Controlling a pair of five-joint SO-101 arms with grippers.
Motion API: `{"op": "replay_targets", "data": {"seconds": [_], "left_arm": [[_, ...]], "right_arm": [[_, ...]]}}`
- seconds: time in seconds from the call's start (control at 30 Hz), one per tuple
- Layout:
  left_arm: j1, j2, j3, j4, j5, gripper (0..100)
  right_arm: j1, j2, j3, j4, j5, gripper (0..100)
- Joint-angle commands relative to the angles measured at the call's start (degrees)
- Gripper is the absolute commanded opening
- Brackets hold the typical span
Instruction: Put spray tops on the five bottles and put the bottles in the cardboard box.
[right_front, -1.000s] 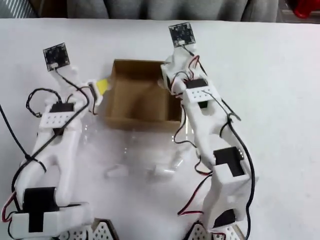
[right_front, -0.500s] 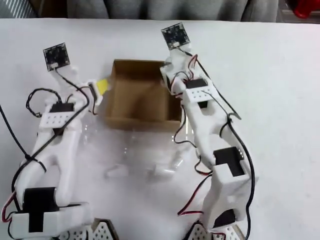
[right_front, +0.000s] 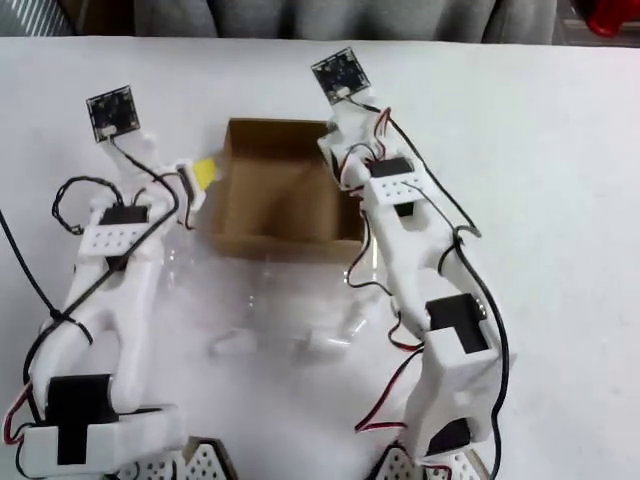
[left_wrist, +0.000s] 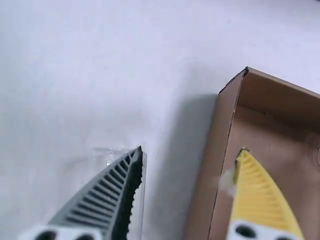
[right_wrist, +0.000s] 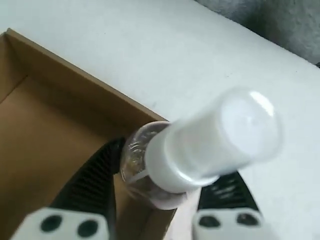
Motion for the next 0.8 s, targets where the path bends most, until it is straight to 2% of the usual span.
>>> {"op": "replay_targets", "data": {"seconds": [0.0,0.43,0.77], "left_arm": [[-0.13,-0.22,-3.43,-1.76,-0.53,28],[-0.13,-0.22,-3.43,-1.58,-0.53,28],[-0.13,-0.22,-3.43,-1.49,-0.53,28]], "right_arm": [[-0.40,-0.66,-2.55,0.48,1.05,1.5],[-0.48,-0.48,-1.93,0.48,0.97,1.7],[-0.40,5.41,-5.63,0.48,0.79,1.6]]}}
